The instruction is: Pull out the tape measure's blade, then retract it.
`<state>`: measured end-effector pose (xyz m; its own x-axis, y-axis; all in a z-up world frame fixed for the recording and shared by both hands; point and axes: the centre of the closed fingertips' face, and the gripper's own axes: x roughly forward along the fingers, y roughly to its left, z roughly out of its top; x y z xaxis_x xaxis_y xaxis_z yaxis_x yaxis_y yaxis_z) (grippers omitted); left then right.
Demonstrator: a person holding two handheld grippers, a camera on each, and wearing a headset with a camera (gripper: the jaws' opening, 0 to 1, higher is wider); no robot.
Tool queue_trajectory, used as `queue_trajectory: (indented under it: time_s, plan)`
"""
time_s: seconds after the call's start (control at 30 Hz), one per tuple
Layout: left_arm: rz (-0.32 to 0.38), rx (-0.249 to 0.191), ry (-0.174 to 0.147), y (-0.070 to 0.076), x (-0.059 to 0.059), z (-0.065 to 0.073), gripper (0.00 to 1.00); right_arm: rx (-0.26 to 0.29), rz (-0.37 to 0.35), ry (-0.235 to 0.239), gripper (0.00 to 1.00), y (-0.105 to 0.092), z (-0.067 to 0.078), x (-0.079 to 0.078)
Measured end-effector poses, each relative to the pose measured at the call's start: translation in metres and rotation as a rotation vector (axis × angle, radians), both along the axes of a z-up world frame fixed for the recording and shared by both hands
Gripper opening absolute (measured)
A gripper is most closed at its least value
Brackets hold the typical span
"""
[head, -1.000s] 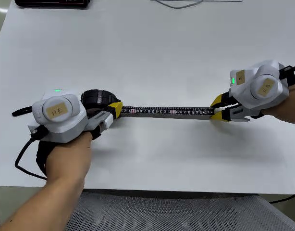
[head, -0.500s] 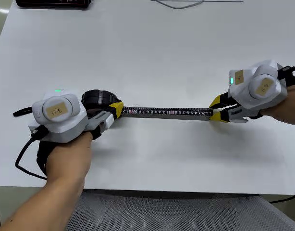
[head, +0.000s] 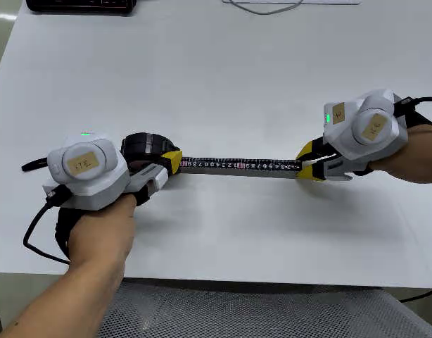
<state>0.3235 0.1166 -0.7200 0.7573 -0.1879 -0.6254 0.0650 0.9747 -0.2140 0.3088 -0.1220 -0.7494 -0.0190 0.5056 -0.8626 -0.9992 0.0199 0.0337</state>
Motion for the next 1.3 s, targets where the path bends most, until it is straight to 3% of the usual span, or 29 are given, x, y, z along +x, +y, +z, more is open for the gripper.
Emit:
queue_trajectory:
  time_s: [1.3]
  plan:
    - [0.001,-0.026,0.005,0.000,0.000,-0.001,0.55,0.039,-0.004,0.035,0.10,0.035,0.001,0.000]
